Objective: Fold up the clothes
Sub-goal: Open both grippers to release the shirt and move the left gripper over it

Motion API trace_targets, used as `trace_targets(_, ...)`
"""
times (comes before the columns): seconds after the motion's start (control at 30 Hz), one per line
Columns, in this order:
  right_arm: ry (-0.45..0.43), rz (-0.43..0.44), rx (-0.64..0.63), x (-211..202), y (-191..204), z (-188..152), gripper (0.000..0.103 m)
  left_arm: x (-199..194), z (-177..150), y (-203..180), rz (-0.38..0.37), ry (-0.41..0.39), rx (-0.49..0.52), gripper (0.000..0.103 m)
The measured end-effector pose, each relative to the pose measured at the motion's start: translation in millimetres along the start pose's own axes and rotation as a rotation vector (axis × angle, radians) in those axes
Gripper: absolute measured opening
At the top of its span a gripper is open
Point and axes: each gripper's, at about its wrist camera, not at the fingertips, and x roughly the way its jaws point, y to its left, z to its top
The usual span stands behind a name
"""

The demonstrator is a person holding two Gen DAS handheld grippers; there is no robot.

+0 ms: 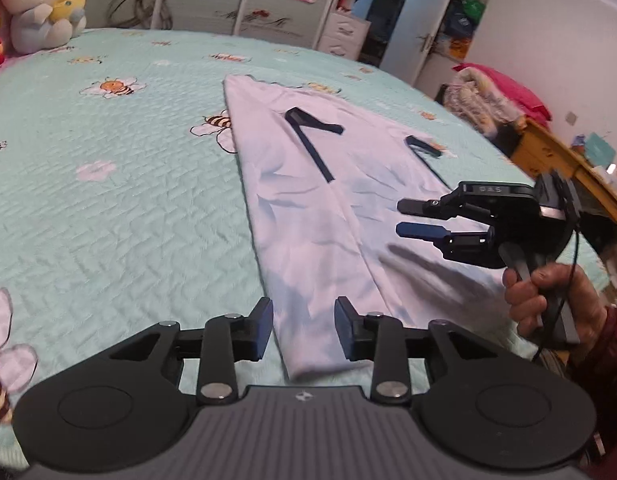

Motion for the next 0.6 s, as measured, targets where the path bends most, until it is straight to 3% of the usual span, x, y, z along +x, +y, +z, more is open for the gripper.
trace_targets(0.1, -0.012, 0.021, 0.042, 12.2, -10.9, 4.2, 0.031, 16.3, 21.2, -4.6, 0.004, -0.011, -0.008, 0.037)
trace_targets(0.17, -0.005, 0.027, 0.04, 16.9, -14.6, 0.8, 0.031, 30.3, 38.7, -9.1, -0.002, -0.031, -0.005, 0.043)
trace_targets(0.23, -0.017, 0.044, 0.039, 17.9, -18.6, -2.4, 0.032, 50.9, 56.0, -13.5, 0.034, -0.042, -0.006, 0.045)
trace_targets(0.33, -0.05, 0.097, 0.037, 14.3, -28.6, -4.0, 0.032, 88.2, 78.8, -20.6, 0.023, -0.015, -0.003, 0.051)
trace_targets(0.43, -0.083, 0.152, 0.011, 9.9, -38.9, -5.9, 0.027, 123.3, 87.0, -29.3, 0.003, 0.016, 0.068, 0.055)
trace_targets(0.47, -0.09, 0.163, -0.01, 9.4, -39.9, -7.2, 0.026, 137.1, 85.2, -25.8, 0.033, 0.044, 0.068, 0.055)
trace_targets(0.53, -0.094, 0.174, -0.048, 9.3, -40.4, -8.4, 0.027, 160.7, 74.3, -5.2, 0.124, 0.115, -0.011, 0.043)
trace_targets(0.57, -0.09, 0.175, -0.05, 10.0, -40.3, -7.8, 0.027, 160.5, 69.5, 0.7, 0.132, 0.112, -0.02, 0.044)
trace_targets(0.6, -0.088, 0.182, -0.046, 10.6, -41.0, -7.3, 0.027, 156.0, 65.7, 2.6, 0.135, 0.093, -0.006, 0.038)
